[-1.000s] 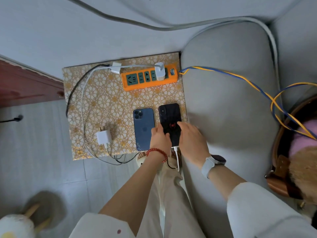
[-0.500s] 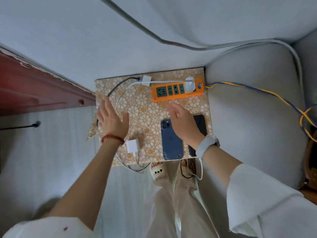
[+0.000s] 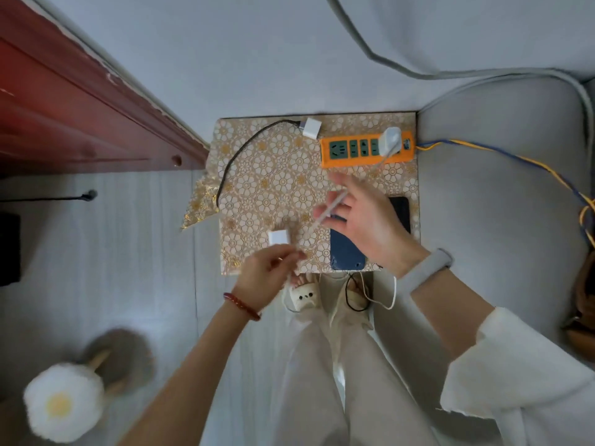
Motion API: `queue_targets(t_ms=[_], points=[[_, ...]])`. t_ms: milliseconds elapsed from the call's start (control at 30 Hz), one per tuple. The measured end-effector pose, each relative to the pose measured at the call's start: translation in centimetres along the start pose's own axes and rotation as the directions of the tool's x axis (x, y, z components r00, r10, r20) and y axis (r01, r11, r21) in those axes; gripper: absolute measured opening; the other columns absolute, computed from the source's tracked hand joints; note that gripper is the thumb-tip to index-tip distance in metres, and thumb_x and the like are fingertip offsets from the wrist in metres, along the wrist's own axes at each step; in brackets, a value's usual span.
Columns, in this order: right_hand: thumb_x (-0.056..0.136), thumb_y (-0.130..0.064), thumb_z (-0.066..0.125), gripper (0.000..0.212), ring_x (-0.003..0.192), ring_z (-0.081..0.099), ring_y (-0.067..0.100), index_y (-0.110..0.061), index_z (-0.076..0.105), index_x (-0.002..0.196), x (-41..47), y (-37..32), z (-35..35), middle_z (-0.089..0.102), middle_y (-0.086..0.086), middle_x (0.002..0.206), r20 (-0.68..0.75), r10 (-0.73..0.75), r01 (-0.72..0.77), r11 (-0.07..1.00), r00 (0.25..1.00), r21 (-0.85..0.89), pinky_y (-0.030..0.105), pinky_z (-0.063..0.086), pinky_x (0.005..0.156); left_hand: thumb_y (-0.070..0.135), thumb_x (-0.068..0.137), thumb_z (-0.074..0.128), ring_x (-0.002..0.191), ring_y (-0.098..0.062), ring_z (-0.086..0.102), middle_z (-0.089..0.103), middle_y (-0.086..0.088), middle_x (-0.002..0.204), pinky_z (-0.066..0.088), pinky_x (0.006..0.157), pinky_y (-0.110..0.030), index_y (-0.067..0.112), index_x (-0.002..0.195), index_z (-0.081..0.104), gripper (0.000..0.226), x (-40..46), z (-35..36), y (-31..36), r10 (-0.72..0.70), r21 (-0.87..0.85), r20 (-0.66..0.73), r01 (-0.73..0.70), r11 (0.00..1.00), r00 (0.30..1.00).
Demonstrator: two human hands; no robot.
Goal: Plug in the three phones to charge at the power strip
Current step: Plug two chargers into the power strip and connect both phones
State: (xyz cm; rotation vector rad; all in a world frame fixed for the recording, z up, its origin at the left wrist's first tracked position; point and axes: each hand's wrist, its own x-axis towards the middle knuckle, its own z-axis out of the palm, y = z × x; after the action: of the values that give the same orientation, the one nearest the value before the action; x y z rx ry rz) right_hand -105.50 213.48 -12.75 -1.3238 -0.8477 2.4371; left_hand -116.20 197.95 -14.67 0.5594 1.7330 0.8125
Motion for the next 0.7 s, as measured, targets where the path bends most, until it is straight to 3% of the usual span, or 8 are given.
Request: queue_targets(t_ms=[133,200,267,300,367,433,533,700], points=[[0.098,-0.025,0.031,0.029,0.045,0.042,0.013,-0.008,0.051,0.11,-3.8,1.1,-4.4,0.041,-0.003,0.055,-0.275,-0.059,-0.064,0.906,0.96,-0.418,0.028,0.044,0.051,0.015,0.088,0.054,0.081,-0.004,0.063,0.069,-0.007,0.097,0.051,0.081,-0.023,0.013,0.103,0.068,0.02,-1.4,6.2,-0.1,-0.016,0.144,0.317,-0.031,0.989,0.948],[0.098,-0.025,0.03,0.03,0.057,0.046,0.024,-0.003,0.05,0.104,-4.4,1.1,-7.6,0.048,0.007,0.066,-0.368,-0.188,-0.165,0.653,0.911,-0.74,0.032,0.039,0.056,0.02,0.091,0.05,0.1,-0.011,0.058,0.063,-0.007,0.116,0.045,0.09,-0.025,0.013,0.117,0.059,0.029,-0.5,8.7,-0.5,-0.055,0.241,0.34,-0.03,0.97,0.939],[0.098,-0.023,0.028,0.03,0.085,0.054,0.04,-0.003,0.049,0.103,-4.4,1.1,-11.0,0.058,0.025,0.093,-0.416,-0.274,-0.332,0.306,0.867,-0.893,0.04,0.039,0.072,0.02,0.089,0.05,0.113,-0.02,0.053,0.056,-0.009,0.125,0.043,0.098,-0.032,0.013,0.122,0.054,0.034,1.0,9.9,-1.5,-0.116,0.21,0.154,0.082,0.974,0.981],[0.097,-0.021,0.028,0.03,0.095,0.053,0.045,-0.001,0.047,0.11,-4.3,1.0,-12.1,0.058,0.029,0.105,-0.443,-0.278,-0.388,0.231,0.853,-0.892,0.043,0.04,0.076,0.019,0.088,0.052,0.115,-0.024,0.052,0.053,-0.011,0.127,0.044,0.099,-0.035,0.011,0.123,0.051,0.036,1.8,9.9,-2.1,-0.16,0.165,-0.003,0.159,0.973,0.987],[0.095,-0.016,0.031,0.031,0.099,0.052,0.048,-0.003,0.039,0.121,-3.5,0.8,-13.2,0.056,0.031,0.114,-0.463,-0.264,-0.42,0.203,0.846,-0.884,0.044,0.041,0.077,0.017,0.085,0.055,0.113,-0.031,0.051,0.047,-0.017,0.129,0.044,0.096,-0.041,0.007,0.125,0.044,0.042,3.4,9.4,-3.4,-0.273,0.084,-0.302,0.31,0.947,0.913],[0.093,-0.014,0.034,0.039,0.104,0.052,0.047,-0.007,0.029,0.132,-2.5,0.9,-12.8,0.052,0.027,0.125,-0.414,-0.289,-0.363,0.215,0.863,-0.907,0.044,0.042,0.079,0.017,0.083,0.058,0.114,-0.037,0.046,0.038,-0.022,0.132,0.042,0.095,-0.044,0.003,0.126,0.036,0.051,4.8,8.3,-4.3,-0.401,-0.007,-0.476,0.453,0.892,0.783],[0.092,-0.012,0.041,0.057,0.119,0.045,0.037,-0.014,0.014,0.141,-1.7,1.3,-10.7,0.043,0.016,0.136,-0.312,-0.389,-0.231,0.242,0.867,-0.942,0.048,0.044,0.089,0.017,0.078,0.061,0.115,-0.039,0.043,0.041,-0.026,0.127,0.04,0.099,-0.048,-0.001,0.122,0.033,0.054,6.6,6.8,-5.8,-0.509,-0.08,-0.538,0.561,0.824,0.672],[0.087,-0.004,0.051,0.069,0.136,0.027,0.031,-0.014,0.012,0.143,-1.2,2.4,-8.6,0.026,0.015,0.148,-0.112,-0.518,-0.098,0.054,0.848,-0.994,0.043,0.036,0.107,0.013,0.079,0.06,0.102,-0.04,0.057,0.056,-0.025,0.115,0.05,0.087,-0.047,0.005,0.119,0.03,0.051,8.1,6.5,-6.6,-0.52,-0.087,-0.502,0.558,0.825,0.691]])
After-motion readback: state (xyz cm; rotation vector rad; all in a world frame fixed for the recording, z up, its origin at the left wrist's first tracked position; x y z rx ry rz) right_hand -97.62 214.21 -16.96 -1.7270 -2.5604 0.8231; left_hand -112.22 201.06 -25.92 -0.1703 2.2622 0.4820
